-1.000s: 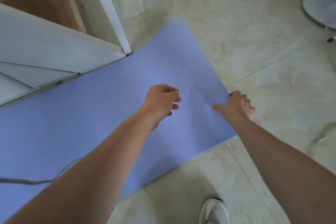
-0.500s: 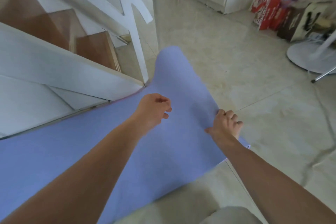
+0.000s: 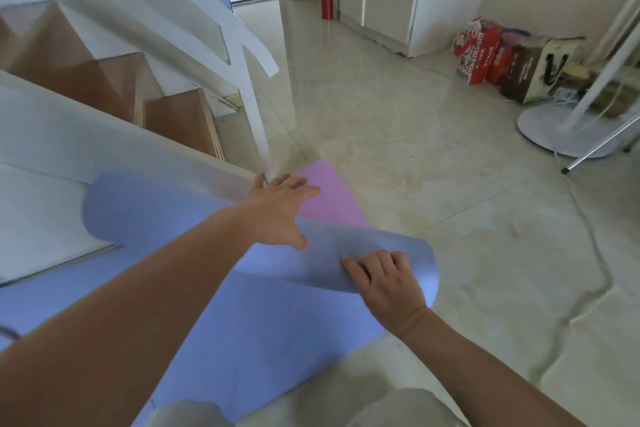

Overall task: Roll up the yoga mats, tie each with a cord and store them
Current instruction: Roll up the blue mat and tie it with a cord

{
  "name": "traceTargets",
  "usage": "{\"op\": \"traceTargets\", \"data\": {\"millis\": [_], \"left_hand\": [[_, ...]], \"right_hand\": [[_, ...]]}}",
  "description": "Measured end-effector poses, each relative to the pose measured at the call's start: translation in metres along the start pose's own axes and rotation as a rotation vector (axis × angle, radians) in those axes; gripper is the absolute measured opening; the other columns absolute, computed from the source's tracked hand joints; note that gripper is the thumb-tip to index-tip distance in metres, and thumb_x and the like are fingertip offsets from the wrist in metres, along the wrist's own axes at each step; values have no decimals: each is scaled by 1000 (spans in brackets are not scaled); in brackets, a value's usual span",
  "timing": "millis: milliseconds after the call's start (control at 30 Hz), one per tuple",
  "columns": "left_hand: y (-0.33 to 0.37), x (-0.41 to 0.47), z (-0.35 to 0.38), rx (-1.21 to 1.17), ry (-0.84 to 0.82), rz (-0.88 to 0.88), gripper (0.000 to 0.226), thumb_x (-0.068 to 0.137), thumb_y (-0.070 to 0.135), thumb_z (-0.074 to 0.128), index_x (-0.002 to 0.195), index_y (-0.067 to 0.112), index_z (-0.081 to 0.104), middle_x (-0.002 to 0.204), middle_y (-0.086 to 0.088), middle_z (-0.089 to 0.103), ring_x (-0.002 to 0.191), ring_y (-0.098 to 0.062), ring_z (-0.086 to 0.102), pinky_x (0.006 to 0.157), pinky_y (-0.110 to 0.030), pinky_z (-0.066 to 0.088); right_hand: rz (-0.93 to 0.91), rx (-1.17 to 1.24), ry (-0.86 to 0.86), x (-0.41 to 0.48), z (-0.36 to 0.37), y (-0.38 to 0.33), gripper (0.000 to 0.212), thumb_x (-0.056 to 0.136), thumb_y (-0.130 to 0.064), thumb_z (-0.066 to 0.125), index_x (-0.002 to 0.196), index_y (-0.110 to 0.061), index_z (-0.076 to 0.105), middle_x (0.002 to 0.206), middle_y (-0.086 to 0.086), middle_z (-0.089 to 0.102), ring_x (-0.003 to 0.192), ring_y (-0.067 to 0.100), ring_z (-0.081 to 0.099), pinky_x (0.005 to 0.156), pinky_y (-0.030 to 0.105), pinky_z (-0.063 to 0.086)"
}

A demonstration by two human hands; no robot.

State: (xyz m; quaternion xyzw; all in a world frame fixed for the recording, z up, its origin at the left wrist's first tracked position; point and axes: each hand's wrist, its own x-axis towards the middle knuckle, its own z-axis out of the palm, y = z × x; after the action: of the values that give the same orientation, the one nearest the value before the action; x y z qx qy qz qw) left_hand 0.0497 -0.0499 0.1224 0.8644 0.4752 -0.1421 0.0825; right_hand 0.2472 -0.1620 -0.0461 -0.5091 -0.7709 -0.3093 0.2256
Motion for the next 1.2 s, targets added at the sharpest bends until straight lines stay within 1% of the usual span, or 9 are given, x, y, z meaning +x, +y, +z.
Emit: {"op": "traceTargets", "data": {"millis": [233, 400, 500, 600, 733, 933, 1033, 1100, 1200], "left_hand": [[-15, 29, 21, -203, -347, -87, 111, 55, 59, 89, 148, 31, 36, 137, 11, 43, 131, -18, 42, 108, -36, 36], [-12, 41, 27, -197, -400, -67, 68, 44, 59, 93, 96, 29, 60, 101, 10, 60, 89, -11, 60, 70, -29, 50], [-5, 46, 34, 27, -272, -37, 75, 44, 65, 88, 98, 25, 54, 99, 9, 52, 95, -16, 55, 73, -31, 45], [11, 43, 48, 360, 50, 53, 89, 42, 66, 85, 110, 21, 52, 106, 1, 51, 99, -23, 54, 80, -35, 46], [20, 26, 47, 438, 333, 166, 76, 26, 49, 95, 85, 14, 62, 82, -6, 55, 71, -27, 56, 57, -34, 36], [21, -1, 25, 344, 283, 70, 43, 88, 37, 69, 122, 19, 49, 123, -3, 46, 102, -26, 62, 67, -33, 40], [24, -24, 6, 303, 231, 84, 41, 86, 36, 69, 121, 19, 55, 129, -6, 38, 103, -27, 61, 72, -34, 45], [20, -48, -3, 318, 236, 155, 40, 84, 37, 68, 118, 18, 56, 128, -6, 37, 105, -26, 56, 72, -33, 43], [-6, -96, -10, 317, 335, 258, 48, 77, 45, 72, 116, 21, 60, 118, -4, 44, 104, -23, 49, 76, -33, 41]], "right_hand": [[2, 63, 56, -18, -1, 15, 32, 93, 0, 40, 116, -12, 58, 74, 7, 59, 59, 27, 48, 63, 38, 32], [-25, 102, 11, -26, 5, 20, 39, 80, -16, 63, 118, -15, 58, 82, 6, 59, 66, 28, 53, 71, 38, 35], [27, 223, -81, -18, -3, 27, 66, 63, -54, 74, 116, -18, 55, 95, 6, 60, 83, 28, 56, 84, 41, 37], [214, 267, -162, 14, -10, 37, 77, 63, -58, 69, 125, -14, 57, 118, 10, 60, 107, 30, 53, 96, 46, 37], [286, 275, -462, 52, -12, 39, 96, 49, -64, 72, 131, -15, 55, 123, 4, 60, 109, 28, 61, 93, 46, 47], [214, 1, -433, 75, -50, 4, 108, 53, -54, 81, 142, -5, 43, 132, 14, 50, 120, 36, 50, 105, 60, 28], [193, -45, -424, 85, -67, -13, 77, 52, -37, 84, 117, -7, 57, 102, 10, 56, 87, 32, 56, 77, 46, 44], [150, -4, -369, 94, -82, -16, 47, 47, -23, 80, 88, -11, 59, 78, 6, 53, 64, 28, 52, 57, 35, 36], [1, 112, -332, 101, -112, -17, 43, 42, -20, 82, 77, -10, 58, 70, 6, 54, 57, 29, 54, 47, 31, 37]]}}
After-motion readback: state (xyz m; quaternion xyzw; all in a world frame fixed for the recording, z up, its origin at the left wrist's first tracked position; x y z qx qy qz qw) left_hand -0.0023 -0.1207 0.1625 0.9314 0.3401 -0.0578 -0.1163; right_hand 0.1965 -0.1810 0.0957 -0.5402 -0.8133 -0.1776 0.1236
